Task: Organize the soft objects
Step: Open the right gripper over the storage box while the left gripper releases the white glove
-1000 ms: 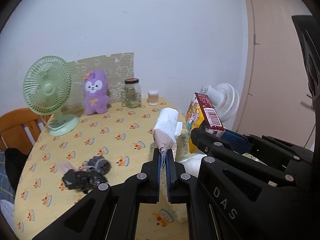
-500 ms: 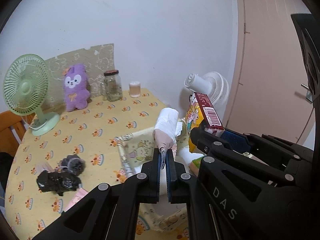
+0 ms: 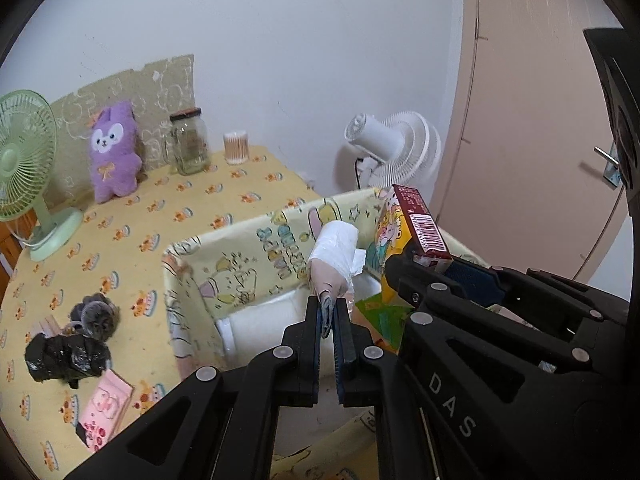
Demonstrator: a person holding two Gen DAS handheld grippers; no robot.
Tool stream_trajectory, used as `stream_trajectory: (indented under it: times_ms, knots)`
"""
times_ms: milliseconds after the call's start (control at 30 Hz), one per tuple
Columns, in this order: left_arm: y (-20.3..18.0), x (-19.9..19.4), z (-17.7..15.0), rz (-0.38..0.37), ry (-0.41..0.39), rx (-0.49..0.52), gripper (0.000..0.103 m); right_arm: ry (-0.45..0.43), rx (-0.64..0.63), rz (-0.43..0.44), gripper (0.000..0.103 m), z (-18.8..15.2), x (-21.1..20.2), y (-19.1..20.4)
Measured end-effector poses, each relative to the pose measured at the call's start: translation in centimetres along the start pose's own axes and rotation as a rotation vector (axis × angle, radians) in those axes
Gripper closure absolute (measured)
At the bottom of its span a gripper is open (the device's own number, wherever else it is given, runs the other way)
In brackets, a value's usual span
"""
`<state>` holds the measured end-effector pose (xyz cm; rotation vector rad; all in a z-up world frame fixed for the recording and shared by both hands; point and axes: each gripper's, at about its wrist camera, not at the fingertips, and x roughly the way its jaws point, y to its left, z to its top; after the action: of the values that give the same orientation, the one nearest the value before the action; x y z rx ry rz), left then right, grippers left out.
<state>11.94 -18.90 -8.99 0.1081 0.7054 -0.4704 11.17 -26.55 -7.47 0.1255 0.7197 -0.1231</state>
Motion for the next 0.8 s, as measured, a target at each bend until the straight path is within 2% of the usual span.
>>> stream_trajectory:
  times_ms: [200, 367, 600, 733, 767, 800]
  knots:
    - [0.3, 1.1, -0.2, -0.017, 0.013, -0.011, 0.098, 0.028, 0.024, 0.009, 0.077, -0.2, 1.3, -0.2]
    - [0.7, 1.6, 0.1, 0.005, 0.008, 0.001, 0.096, 0.015, 0.021, -0.021, 0.077, 0.0, 1.8, 0.2]
    - [1.2, 1.8, 0.2, 0.011, 0.027, 0.034, 0.096, 0.036, 0.023, -0.014, 0.077, 0.2, 2.4, 0.6]
    - [1.6, 2.1, 0.5, 0.01, 0.064, 0.045, 0.096, 0.056, 0.042, -0.009, 0.077, 0.2, 2.7, 0.8]
    - [1.7, 2.1, 0.5, 0.008, 0.077, 0.034, 0.095, 0.064, 0.053, 0.0, 0.077, 0.3, 2.9, 0.8]
    - [1.8, 2.1, 0.6, 0.003, 0.084, 0.021, 0.089, 0.071, 0.065, 0.011, 0.076, 0.3, 2.9, 0.8]
